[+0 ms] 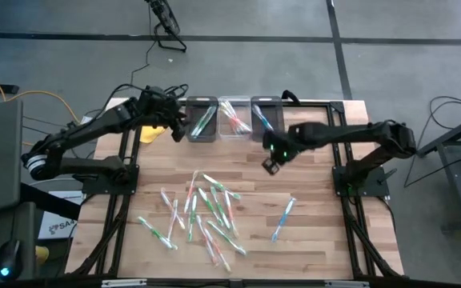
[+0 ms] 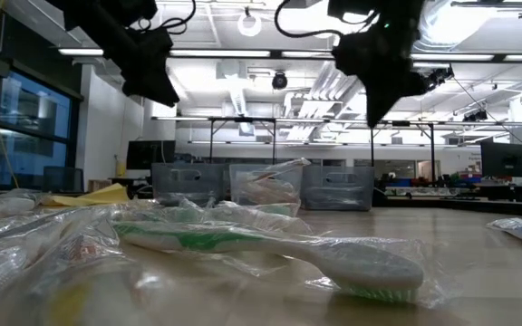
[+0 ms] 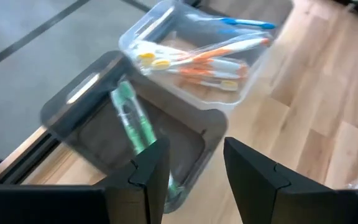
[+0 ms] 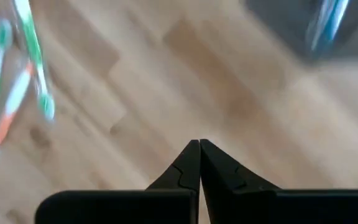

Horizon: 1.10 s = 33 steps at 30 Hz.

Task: Pick & Place Toothbrushes
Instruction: Put the blue toothbrush into the right black bin

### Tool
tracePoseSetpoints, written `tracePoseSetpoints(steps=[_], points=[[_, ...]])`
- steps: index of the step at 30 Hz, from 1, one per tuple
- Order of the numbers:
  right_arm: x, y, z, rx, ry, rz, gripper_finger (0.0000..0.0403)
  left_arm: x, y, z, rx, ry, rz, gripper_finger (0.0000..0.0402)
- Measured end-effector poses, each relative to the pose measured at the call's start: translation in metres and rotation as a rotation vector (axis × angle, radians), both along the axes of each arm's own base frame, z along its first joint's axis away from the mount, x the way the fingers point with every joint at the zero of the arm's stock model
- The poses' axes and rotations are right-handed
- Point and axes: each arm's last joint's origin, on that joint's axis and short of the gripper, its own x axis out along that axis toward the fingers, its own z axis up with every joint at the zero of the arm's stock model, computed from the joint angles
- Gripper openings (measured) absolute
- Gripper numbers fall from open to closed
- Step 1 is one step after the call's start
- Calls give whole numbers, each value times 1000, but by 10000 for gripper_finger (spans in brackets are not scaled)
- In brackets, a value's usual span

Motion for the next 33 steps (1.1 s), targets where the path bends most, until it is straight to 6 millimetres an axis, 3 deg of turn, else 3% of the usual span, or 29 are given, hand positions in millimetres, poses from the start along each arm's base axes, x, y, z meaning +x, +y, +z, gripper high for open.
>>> tracePoseSetpoints(steps=[6,11,16,22,33], points=[[3,57,-11,143,65,-72,14,4,-15,-10,33,-7,-88,147],[-3,91,-11,224,89,-151,73,7,-23,-16,33,4,-128,147],[-7,113,-19,263,142,-369,150,10,-27,-21,37,-1,-153,147],[-3,138,-41,260,219,-508,221,11,-29,-23,35,-1,-163,147],[5,162,-90,206,379,-646,244,11,-28,-22,40,-11,-162,147]])
